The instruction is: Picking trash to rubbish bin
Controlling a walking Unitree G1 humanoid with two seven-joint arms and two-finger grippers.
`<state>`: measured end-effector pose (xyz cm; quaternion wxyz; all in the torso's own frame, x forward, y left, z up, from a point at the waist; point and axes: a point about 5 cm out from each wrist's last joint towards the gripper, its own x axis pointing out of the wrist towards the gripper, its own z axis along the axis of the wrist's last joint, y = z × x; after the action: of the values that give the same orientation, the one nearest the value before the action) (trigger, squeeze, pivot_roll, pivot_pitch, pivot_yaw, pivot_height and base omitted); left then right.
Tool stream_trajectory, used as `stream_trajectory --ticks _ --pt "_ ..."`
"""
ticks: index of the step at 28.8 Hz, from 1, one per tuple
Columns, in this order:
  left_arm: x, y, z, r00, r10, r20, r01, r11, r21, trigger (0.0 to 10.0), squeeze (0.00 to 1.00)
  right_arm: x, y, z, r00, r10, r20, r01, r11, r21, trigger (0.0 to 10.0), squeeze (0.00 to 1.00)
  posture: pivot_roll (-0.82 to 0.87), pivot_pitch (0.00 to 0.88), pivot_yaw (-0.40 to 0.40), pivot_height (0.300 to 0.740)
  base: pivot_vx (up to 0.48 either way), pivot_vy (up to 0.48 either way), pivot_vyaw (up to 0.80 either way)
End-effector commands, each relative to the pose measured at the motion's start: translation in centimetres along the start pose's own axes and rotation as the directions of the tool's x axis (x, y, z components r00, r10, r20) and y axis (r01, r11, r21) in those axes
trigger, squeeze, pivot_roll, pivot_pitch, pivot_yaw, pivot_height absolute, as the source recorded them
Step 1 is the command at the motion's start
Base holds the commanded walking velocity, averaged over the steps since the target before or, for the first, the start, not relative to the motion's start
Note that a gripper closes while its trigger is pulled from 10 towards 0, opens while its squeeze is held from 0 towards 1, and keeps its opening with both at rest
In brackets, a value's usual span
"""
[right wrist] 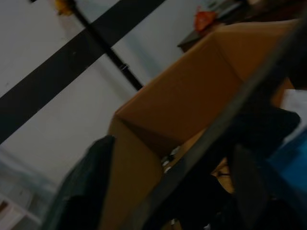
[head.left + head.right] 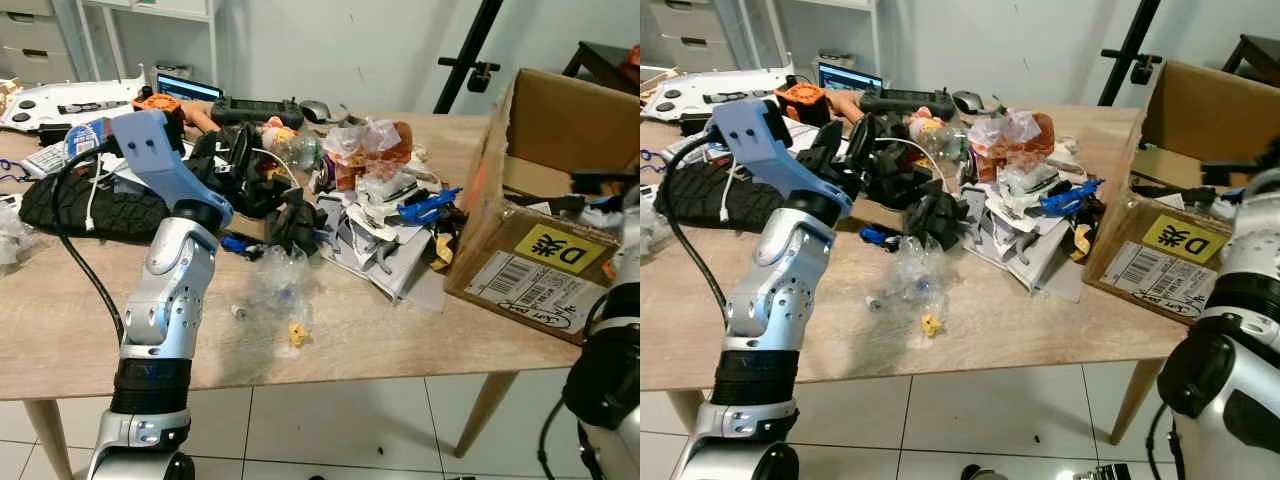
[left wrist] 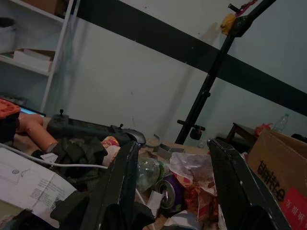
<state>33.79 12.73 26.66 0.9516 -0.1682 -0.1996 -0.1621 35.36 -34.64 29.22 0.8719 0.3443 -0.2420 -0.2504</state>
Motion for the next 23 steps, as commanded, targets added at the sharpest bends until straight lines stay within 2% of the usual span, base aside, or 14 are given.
stream_trajectory --ticks 1,6,7,9,11,13,14,15,17,18,19,20,21,23 --pt "0.3 -0.3 0.1 0.999 -0.034 -0.018 0.035 0.999 0.039 10.0 0.00 -0.2 -0.1 0.1 1.000 0.002 0.028 0.000 0.999 -0.053 10.0 1.00 -0.02 0.154 -0.056 0.740 0.000 0.000 0.00" --pt "0.2 -0.2 0.1 0.999 -0.037 -0.029 0.038 0.998 0.053 10.0 0.00 -0.4 -0.5 -0.4 1.000 -0.013 0.012 0.014 0.995 -0.099 10.0 0.96 -0.01 0.155 -0.047 0.740 0.000 0.000 0.00" --pt "0.2 0.0 0.1 0.999 -0.034 -0.035 0.036 0.998 0.058 10.0 0.00 -0.4 -0.4 -0.7 1.000 0.010 -0.011 -0.012 0.992 -0.126 10.0 0.00 -0.01 0.155 -0.044 0.740 0.000 0.000 0.00" --pt "0.1 0.2 0.0 0.999 -0.032 -0.039 0.034 0.997 0.063 10.0 0.00 -0.3 -0.3 -0.9 0.999 0.027 -0.031 -0.032 0.989 -0.141 10.0 0.00 -0.01 0.157 -0.043 0.740 0.000 0.000 0.00" --pt "0.3 0.7 0.1 0.998 -0.034 -0.050 0.040 0.993 0.114 10.0 0.00 -0.4 1.4 -1.3 0.980 0.170 -0.101 -0.189 0.953 -0.235 10.0 0.00 -0.02 0.163 -0.045 0.740 0.000 0.000 0.00" --pt "0.5 1.3 0.2 0.997 -0.028 -0.068 0.040 0.983 0.180 10.0 0.00 -0.9 3.3 -2.3 0.909 0.337 -0.246 -0.409 0.836 -0.366 10.0 0.00 -0.02 0.163 -0.045 0.740 0.000 0.000 0.00" --pt "0.6 1.7 0.3 0.997 -0.017 -0.070 0.030 0.981 0.192 10.0 0.00 -1.3 3.9 -2.8 0.863 0.393 -0.317 -0.500 0.745 -0.440 10.0 0.00 -0.02 0.163 -0.045 0.740 0.000 0.000 0.00" --pt "0.6 1.7 0.3 0.997 -0.017 -0.070 0.030 0.981 0.192 10.0 0.00 -1.3 3.9 -2.8 0.863 0.393 -0.317 -0.500 0.745 -0.440 10.0 0.00 -0.02 0.163 -0.045 0.740 0.000 0.000 0.00" --pt "0.7 2.2 0.5 0.998 -0.002 -0.071 0.016 0.979 0.205 10.0 0.00 -1.8 4.5 -3.5 0.808 0.426 -0.407 -0.589 0.588 -0.554 10.0 0.00 -0.02 0.163 -0.045 0.740 0.000 0.000 0.00" --pt "0.7 2.2 0.5 0.998 -0.002 -0.071 0.016 0.979 0.205 10.0 0.00 -1.8 4.5 -3.5 0.808 0.426 -0.407 -0.589 0.588 -0.554 10.0 0.00 -0.02 0.163 -0.045 0.740 0.000 0.000 0.00" --pt "0.8 2.6 0.9 0.998 0.001 -0.070 0.016 0.973 0.230 10.0 0.00 -1.9 4.5 -3.8 0.782 0.383 -0.492 -0.621 0.420 -0.662 10.0 0.00 -0.02 0.161 -0.056 0.740 0.000 0.000 0.00" --pt "0.8 2.8 1.0 0.998 0.003 -0.068 0.013 0.972 0.236 10.0 0.00 -2.0 4.4 -3.8 0.768 0.363 -0.528 -0.637 0.348 -0.688 10.0 0.00 -0.02 0.161 -0.056 0.740 0.000 0.000 0.00" --pt "0.8 2.8 1.0 0.998 0.003 -0.068 0.013 0.972 0.236 10.0 0.00 -2.0 4.4 -3.8 0.768 0.363 -0.528 -0.637 0.348 -0.688 10.0 0.00 -0.02 0.161 -0.056 0.740 0.000 0.000 0.00" --pt "0.7 3.0 1.2 0.998 0.006 -0.065 0.009 0.971 0.239 10.0 0.00 -1.7 4.4 -3.3 0.767 0.332 -0.549 -0.637 0.289 -0.715 10.0 0.00 -0.03 0.159 -0.061 0.740 0.000 0.000 0.00"
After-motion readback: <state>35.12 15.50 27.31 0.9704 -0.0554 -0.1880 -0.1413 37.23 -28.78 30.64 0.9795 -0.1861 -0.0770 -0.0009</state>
